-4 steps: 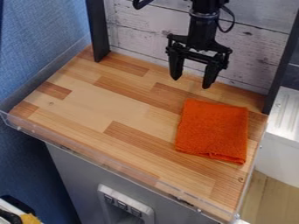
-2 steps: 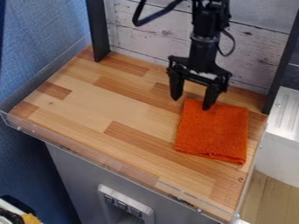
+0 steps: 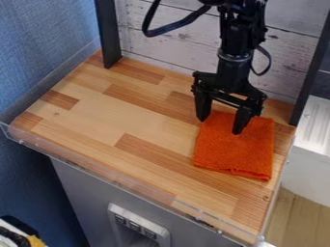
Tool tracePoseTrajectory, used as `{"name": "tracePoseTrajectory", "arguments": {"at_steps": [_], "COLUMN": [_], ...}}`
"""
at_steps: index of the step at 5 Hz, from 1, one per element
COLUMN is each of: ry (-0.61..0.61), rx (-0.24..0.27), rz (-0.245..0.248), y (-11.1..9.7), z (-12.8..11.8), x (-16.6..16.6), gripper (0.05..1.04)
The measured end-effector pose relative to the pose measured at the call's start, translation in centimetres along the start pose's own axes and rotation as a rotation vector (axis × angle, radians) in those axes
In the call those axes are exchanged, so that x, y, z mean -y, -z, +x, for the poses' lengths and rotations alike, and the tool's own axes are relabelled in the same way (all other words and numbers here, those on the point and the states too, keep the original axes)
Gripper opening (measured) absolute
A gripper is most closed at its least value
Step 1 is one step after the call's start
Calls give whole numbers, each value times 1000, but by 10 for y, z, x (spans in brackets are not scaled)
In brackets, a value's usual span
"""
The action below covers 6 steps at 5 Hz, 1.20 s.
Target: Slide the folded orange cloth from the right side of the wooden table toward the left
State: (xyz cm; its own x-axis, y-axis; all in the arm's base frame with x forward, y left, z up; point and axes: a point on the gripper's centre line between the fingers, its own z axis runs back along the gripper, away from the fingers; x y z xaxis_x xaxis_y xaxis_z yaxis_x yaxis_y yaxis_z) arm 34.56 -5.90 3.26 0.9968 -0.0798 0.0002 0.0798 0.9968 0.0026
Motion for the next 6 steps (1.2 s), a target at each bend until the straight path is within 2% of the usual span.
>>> {"name": "tracePoseTrajectory", "arguments": {"at_steps": [1,2,5,6], "ry": [15,32,49,56], "rx": [40,53,21,10], "rz": [2,3,-3,-9], "y": [0,1,-1,-4], "z": [-2,-2,-6,-8], "x": [6,13,21,27], "gripper": [999,997,999,958]}}
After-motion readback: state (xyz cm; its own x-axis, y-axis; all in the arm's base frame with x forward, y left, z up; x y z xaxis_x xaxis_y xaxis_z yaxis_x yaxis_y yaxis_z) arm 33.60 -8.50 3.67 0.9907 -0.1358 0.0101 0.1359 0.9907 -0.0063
